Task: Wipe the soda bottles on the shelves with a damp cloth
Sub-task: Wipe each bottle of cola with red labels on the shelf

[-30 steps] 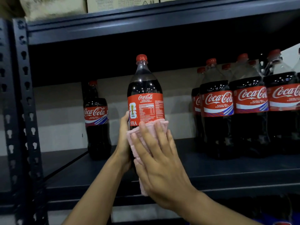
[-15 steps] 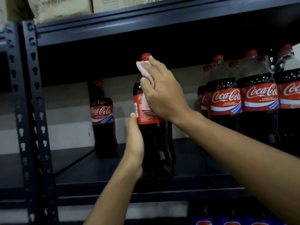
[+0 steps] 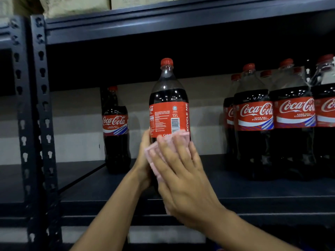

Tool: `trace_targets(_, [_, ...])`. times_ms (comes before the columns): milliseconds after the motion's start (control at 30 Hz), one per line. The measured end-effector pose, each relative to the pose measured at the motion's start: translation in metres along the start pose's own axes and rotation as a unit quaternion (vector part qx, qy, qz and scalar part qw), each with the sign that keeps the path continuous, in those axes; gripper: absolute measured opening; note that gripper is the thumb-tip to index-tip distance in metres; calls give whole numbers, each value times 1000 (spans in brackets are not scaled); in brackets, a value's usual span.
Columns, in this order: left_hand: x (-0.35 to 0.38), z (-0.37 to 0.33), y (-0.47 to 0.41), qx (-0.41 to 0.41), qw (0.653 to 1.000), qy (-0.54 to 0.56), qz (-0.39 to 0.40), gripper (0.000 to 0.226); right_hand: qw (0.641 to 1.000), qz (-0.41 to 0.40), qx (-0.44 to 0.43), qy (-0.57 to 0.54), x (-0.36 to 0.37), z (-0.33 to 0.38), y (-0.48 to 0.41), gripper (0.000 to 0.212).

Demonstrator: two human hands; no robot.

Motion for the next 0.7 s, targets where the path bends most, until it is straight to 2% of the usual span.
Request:
trace_targets(33, [-2, 1, -1, -2, 1000, -4, 0, 67, 1000, -3, 10, -13, -2, -4, -13, 55])
trace_targets(100, [-2, -1, -2, -5, 1000, -1, -1, 52, 998, 12, 29, -48, -6, -21, -46, 59])
trace_targets(167, [-3, -4, -4, -10, 1000, 5, -2, 49, 992, 7, 71, -104, -17, -47, -83, 59])
trace_targets(233, [-11, -9, -3, -15, 999, -32, -13, 60, 975, -1, 131, -179, -24, -69, -117, 57])
trace_targets(333, [-10, -15, 11, -17, 997, -77, -18, 85, 960, -22, 158, -231, -30, -82, -143, 52])
trace_targets(467, [4, -11, 18, 65, 992, -87, -61, 74, 965, -27, 154, -212, -22, -69, -133, 59])
trace_targets(567, [2, -9, 14, 98, 988, -82, -83, 65, 984, -39, 115, -128, -17, -51, -104, 67])
trace_targets(700, [3, -6, 10, 78, 996, -44, -27, 61, 996, -35, 64, -45, 4, -18, -44, 64])
Point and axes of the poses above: each hand's wrist, its own y-axis away from the middle knuckle, its own x-axis out of the palm, z = x × y, the point moved 8 cm from there along -y, towards the middle knuckle, and after that the axes turned 3 degrees about x, right-handed, at the moved point
